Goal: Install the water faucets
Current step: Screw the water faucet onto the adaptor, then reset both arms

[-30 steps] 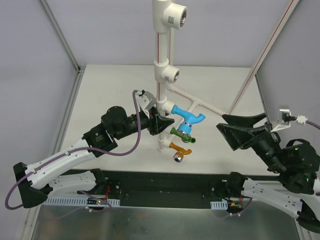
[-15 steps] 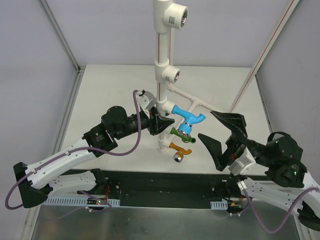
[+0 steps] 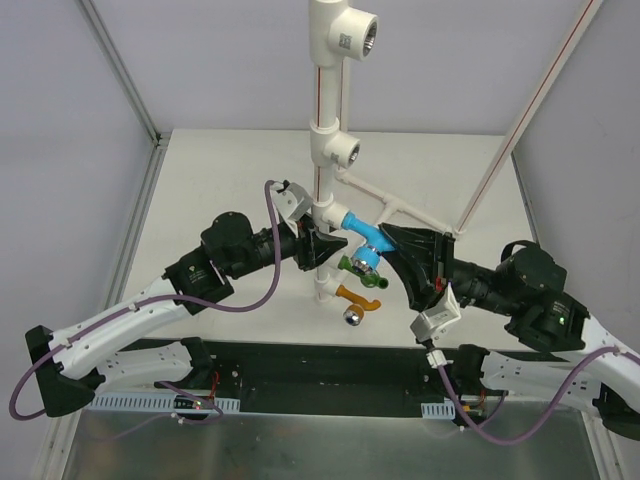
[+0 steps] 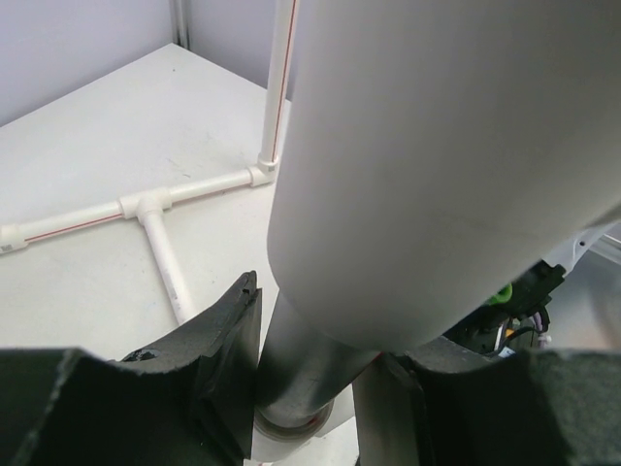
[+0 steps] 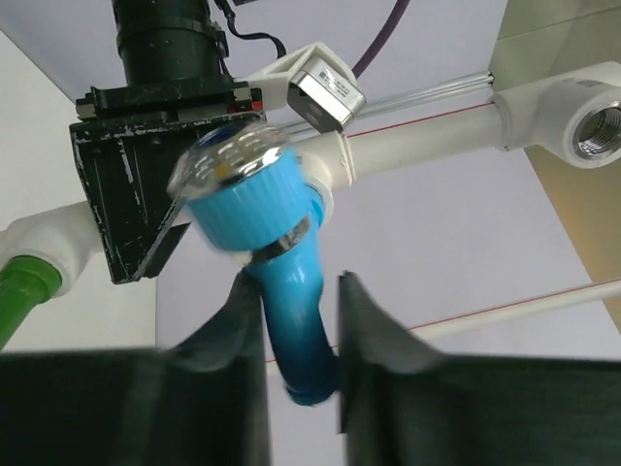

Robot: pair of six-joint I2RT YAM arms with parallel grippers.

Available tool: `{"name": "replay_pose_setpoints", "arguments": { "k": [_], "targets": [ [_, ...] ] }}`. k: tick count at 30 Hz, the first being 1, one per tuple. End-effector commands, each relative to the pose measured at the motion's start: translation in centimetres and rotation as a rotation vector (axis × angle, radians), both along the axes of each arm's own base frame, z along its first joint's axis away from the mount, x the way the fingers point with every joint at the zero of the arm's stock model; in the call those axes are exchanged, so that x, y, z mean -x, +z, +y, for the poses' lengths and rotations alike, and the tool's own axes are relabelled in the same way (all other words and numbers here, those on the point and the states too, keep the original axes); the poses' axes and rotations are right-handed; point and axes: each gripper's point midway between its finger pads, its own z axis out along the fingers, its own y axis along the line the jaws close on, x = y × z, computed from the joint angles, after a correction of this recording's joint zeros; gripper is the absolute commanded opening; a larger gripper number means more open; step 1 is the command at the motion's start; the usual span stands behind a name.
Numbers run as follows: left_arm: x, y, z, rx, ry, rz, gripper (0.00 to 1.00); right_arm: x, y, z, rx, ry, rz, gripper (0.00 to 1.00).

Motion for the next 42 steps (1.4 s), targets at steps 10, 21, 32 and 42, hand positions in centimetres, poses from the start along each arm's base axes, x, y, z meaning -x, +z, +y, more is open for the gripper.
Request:
{"name": "replay_pose_setpoints", "arguments": {
  "k": [10, 21, 32, 42],
  "targets": [
    [2.0, -3.7, -0.5, -0.051, -0.042, 0.238, 0.0, 1.2, -2.0, 2.2, -0.658, 0.066, 1.424, 0.0],
    [1.2, -4.2, -0.7, -0.061, -0.007, 0.247, 0.0, -1.2, -3.3, -0.4, -1.365, 0.05, 2.305, 0.0],
    [-1.8, -5.0, 1.1, -0.094, 0.124, 0.215, 0.0, -0.7, -4.5, -2.6, -1.249, 0.067, 2.078, 0.96],
    [-10.5, -5.5, 3.5, -0.229, 0.239, 0.109, 0.0, -1.0, -9.9, -10.6, -1.337, -0.013, 1.879, 0.99]
  ]
}}
